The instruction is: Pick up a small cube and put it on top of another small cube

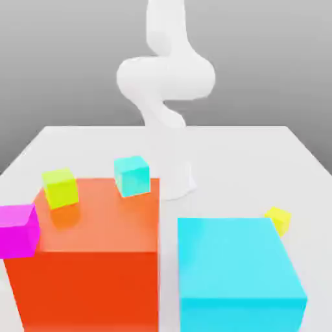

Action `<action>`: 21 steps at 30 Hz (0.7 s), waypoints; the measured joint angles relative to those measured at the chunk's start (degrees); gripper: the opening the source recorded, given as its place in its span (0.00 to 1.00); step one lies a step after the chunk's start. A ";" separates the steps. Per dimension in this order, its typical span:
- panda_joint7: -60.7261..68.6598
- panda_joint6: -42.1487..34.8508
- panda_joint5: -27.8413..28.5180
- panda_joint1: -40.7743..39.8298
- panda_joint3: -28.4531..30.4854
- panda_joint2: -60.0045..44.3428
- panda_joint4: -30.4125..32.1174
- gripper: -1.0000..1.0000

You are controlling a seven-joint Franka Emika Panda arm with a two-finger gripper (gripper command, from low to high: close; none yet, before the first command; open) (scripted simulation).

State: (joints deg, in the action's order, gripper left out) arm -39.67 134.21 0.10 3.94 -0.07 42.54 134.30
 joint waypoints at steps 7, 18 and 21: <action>17.75 6.91 0.19 11.26 -0.10 -9.39 7.16 0.50; 45.39 17.49 -0.17 27.73 -0.98 -23.78 18.15 0.50; 53.10 20.39 -0.52 31.70 -1.80 -27.70 21.15 0.50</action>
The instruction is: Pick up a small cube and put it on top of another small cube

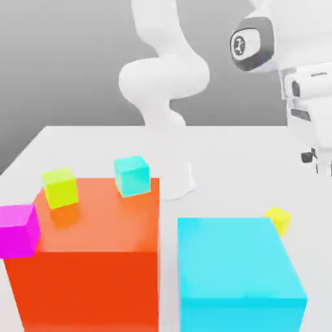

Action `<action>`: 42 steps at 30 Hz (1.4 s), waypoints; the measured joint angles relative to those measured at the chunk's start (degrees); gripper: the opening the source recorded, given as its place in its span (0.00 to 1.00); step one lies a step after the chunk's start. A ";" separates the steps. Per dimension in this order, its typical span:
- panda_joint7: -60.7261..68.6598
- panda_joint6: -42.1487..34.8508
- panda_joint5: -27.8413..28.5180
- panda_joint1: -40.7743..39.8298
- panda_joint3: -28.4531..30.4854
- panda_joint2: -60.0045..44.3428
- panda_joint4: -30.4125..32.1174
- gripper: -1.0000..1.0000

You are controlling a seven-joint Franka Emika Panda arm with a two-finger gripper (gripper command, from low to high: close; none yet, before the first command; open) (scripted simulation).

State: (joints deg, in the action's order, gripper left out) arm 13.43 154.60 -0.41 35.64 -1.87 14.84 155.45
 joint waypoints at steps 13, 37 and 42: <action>23.80 14.49 2.70 12.21 -3.80 -19.09 9.31 0.50; 23.92 2.55 2.70 14.88 3.33 -13.97 3.48 0.00; 25.49 -6.25 3.10 2.46 8.85 -13.70 -5.17 0.00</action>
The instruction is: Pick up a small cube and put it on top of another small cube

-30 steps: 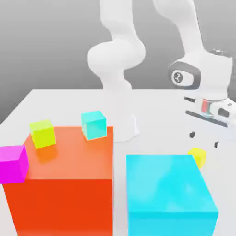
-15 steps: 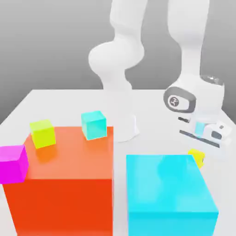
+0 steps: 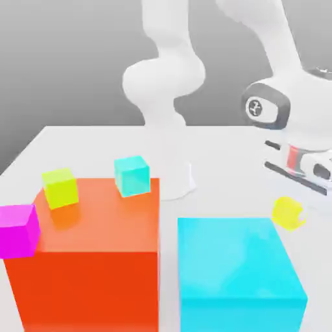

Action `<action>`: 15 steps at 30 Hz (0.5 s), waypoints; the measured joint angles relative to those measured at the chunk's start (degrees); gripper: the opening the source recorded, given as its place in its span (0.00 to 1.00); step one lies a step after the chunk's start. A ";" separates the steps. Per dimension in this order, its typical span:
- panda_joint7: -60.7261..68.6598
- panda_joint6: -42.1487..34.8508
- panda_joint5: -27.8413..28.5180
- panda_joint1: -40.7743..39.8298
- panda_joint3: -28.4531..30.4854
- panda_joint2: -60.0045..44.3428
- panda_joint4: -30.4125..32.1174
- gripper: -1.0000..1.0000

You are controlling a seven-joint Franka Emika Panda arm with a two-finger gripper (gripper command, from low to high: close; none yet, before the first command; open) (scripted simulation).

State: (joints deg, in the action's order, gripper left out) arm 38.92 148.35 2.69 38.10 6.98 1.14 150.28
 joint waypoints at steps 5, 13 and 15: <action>2.12 -8.48 -0.01 -7.98 4.46 0.22 -8.48 0.00; 5.57 -22.02 -0.09 -22.79 11.70 0.39 -22.05 0.00; 6.46 -25.37 -0.14 -26.57 13.45 0.40 -25.43 0.00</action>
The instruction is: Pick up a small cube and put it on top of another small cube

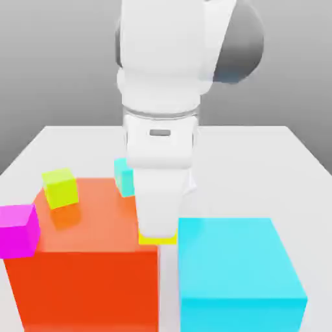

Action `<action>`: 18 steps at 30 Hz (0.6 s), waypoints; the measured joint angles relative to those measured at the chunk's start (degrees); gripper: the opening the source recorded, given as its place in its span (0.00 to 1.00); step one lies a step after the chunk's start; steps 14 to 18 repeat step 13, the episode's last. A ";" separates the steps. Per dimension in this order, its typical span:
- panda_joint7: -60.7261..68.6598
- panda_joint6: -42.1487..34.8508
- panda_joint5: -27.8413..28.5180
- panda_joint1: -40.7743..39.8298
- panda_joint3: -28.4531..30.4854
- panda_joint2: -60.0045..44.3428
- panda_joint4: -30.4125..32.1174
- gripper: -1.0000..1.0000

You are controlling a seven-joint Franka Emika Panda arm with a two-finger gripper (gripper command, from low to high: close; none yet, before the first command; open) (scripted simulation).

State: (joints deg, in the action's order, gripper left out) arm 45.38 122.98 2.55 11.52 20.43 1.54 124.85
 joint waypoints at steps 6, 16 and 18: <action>3.89 -6.81 -1.53 -11.31 4.62 -0.44 -7.43 0.00; 5.62 0.44 -3.37 -14.34 1.35 -3.52 -3.12 1.00; 5.62 0.44 -3.37 -14.34 1.35 -3.52 -3.12 1.00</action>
